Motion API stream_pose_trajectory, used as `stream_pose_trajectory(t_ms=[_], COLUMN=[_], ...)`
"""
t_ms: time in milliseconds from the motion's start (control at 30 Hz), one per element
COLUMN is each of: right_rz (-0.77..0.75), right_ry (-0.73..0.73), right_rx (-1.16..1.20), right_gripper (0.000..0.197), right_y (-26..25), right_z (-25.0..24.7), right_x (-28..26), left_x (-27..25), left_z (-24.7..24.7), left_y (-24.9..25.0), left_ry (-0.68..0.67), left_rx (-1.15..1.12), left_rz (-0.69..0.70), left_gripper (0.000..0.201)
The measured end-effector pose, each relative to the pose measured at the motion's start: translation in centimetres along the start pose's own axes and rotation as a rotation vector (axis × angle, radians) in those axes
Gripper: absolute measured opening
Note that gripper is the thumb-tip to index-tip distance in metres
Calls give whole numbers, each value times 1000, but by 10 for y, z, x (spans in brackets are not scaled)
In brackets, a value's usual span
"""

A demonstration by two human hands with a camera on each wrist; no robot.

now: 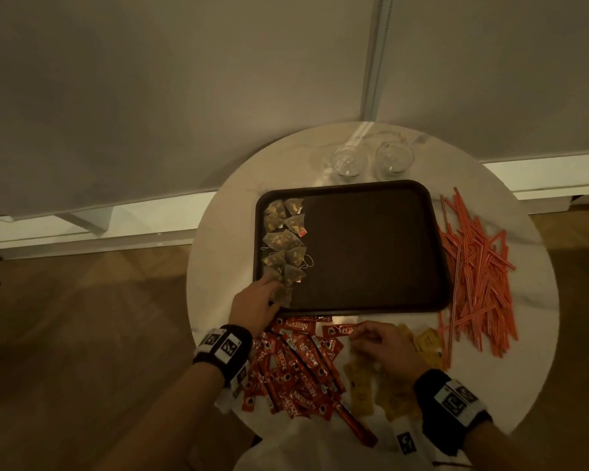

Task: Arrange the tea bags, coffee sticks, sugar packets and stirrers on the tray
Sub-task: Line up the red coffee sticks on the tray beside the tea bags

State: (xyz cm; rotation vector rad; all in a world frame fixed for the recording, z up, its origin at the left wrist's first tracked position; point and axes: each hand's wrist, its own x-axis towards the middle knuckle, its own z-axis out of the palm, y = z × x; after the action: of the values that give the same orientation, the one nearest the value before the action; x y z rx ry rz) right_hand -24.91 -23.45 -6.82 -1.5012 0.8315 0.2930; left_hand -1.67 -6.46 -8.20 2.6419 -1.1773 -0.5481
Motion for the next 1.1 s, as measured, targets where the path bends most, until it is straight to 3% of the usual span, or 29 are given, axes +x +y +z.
stream_pose_trajectory(t_ms=[133,200,267,400,500,700,867,967,1100], right_rz=[-1,3,10,2,-7,-6,-19,-3,13], right_ry=[-1,-10,-16,-33,-20,-26,-35,-34,-22], right_rx=[12,16,30,32,72,100,65,86,93], right_gripper=[8,8,8,7,7,8,8,8,9], right_y=[-3,-3,-1,1,1,2,-2,-3,-3], right_z=[-1,-1,-1,2,2,4,0,-4,-8], right_x=[4,5,6,7,8,7,9,10,6], left_x=[8,8,7,2,-4,-7,3,6,5], left_z=[2,-1,-3,-9,-13,0,2,2,4], left_y=[-2,-2,-3,-10,-5,-2,-10,-12,-11], left_ry=[-46,-62,-68,39,93,-17,70,127,135], left_rx=[-344,-588,-664,-265,-125,25,-14,21,65], left_rz=[-193,-234,-261,-231,-126,50,-56,-51,-118], left_gripper=[11,17,20,21,25,28,20,24,23])
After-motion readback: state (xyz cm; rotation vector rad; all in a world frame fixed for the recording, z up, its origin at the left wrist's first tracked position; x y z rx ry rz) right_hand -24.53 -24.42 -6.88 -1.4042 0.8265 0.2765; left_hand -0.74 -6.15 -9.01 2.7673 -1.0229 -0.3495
